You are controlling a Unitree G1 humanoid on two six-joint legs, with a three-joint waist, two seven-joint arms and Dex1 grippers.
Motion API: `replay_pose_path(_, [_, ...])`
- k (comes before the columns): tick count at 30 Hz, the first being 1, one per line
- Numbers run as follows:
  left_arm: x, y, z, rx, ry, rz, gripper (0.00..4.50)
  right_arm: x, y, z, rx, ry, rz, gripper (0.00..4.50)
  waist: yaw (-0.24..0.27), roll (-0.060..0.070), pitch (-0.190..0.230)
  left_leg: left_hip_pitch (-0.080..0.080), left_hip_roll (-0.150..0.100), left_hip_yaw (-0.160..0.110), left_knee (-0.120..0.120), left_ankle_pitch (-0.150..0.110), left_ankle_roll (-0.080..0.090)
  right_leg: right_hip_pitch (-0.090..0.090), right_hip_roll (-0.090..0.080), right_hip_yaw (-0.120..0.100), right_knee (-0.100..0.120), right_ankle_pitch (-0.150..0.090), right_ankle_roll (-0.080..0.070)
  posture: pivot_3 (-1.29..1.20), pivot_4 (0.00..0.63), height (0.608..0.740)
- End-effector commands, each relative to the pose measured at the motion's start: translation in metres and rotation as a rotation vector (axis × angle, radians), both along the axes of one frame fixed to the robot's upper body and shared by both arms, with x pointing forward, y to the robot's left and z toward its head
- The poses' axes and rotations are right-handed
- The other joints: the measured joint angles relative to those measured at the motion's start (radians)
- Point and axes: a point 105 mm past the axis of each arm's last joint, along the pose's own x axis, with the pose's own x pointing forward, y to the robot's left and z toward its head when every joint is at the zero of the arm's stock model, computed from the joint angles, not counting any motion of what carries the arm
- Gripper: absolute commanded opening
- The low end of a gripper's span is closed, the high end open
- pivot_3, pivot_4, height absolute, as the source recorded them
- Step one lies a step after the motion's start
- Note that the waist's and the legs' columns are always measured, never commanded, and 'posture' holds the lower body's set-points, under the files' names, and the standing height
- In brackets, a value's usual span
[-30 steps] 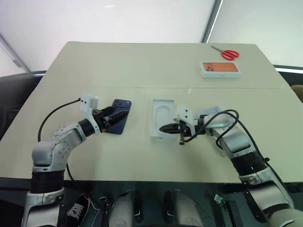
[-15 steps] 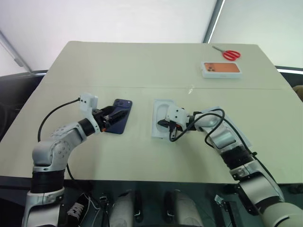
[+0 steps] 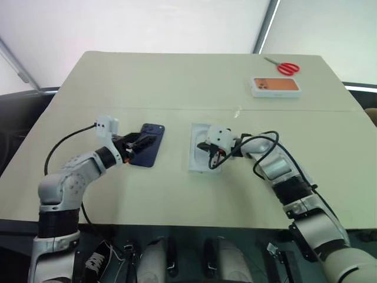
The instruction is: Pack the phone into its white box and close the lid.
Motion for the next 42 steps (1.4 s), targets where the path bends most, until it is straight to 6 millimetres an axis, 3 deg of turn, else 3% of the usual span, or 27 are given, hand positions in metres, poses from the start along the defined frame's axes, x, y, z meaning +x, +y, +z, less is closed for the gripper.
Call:
replay_pose_path(1, [0.006,0.022,0.018,-0.085,0.018,0.049,3.85,0.003,0.017,0.041,0.124,-0.094,0.036,0.03,-0.003,0.0,0.0,0.0,0.0,0.0,0.0,0.0,0.0,0.0,0.0,0.0,0.0,0.0,0.0,0.0,0.15,0.738])
replay_pose_path(5, [0.013,0.045,0.019,-0.087,0.079,0.09,3.85,0.005,0.037,0.063,0.173,-0.157,0.071,0.03,-0.007,0.0,0.0,0.0,0.0,0.0,0.0,0.001,0.0,-0.001,0.001,0.0,0.001,0.0,0.0,0.0,0.15,0.738])
replay_pose_path(10, [0.021,0.066,0.001,-0.038,0.168,0.104,3.85,-0.001,0.081,0.049,0.146,-0.146,0.14,0.03,-0.006,0.0,0.0,0.0,0.0,0.0,0.0,0.001,-0.001,0.0,0.001,-0.001,0.001,0.0,0.0,0.0,0.15,0.738])
replay_pose_path(15, [0.024,0.056,-0.018,-0.034,0.252,0.004,3.85,0.002,0.112,0.021,0.043,-0.087,0.126,0.03,-0.001,0.0,0.0,-0.001,0.0,0.001,0.0,-0.001,-0.003,-0.001,0.0,-0.001,0.001,0.0,0.0,0.0,0.15,0.738])
replay_pose_path(20, [0.023,0.038,-0.029,-0.053,0.315,-0.108,3.85,0.011,0.114,0.011,-0.048,-0.023,0.086,0.03,-0.001,0.0,0.0,-0.001,-0.001,0.001,0.0,-0.001,-0.004,-0.001,0.0,-0.001,0.001,0.0,0.0,0.0,0.15,0.738])
replay_pose_path(24, [0.025,0.034,-0.037,-0.051,0.355,-0.122,3.85,0.013,0.113,0.006,-0.108,-0.037,0.093,0.03,-0.005,0.0,0.0,-0.001,-0.001,0.001,0.0,-0.001,-0.004,-0.002,0.0,-0.001,0.002,0.0,0.0,0.0,0.15,0.738])
replay_pose_path(29, [0.027,0.031,-0.048,-0.01,0.399,-0.128,3.85,0.015,0.109,0.007,-0.097,-0.014,0.072,0.03,-0.003,0.0,0.0,-0.001,-0.001,0.001,0.0,-0.001,-0.004,-0.001,0.0,-0.001,0.002,0.0,0.0,0.0,0.15,0.738])
replay_pose_path(42, [0.012,-0.007,-0.055,-0.176,0.56,-0.281,3.85,0.014,0.117,0.008,-0.09,-0.047,0.092,0.03,-0.003,0.0,-0.003,0.001,-0.001,0.001,0.0,0.0,-0.002,0.001,0.0,-0.001,0.002,0.0,0.0,0.0,0.15,0.738])
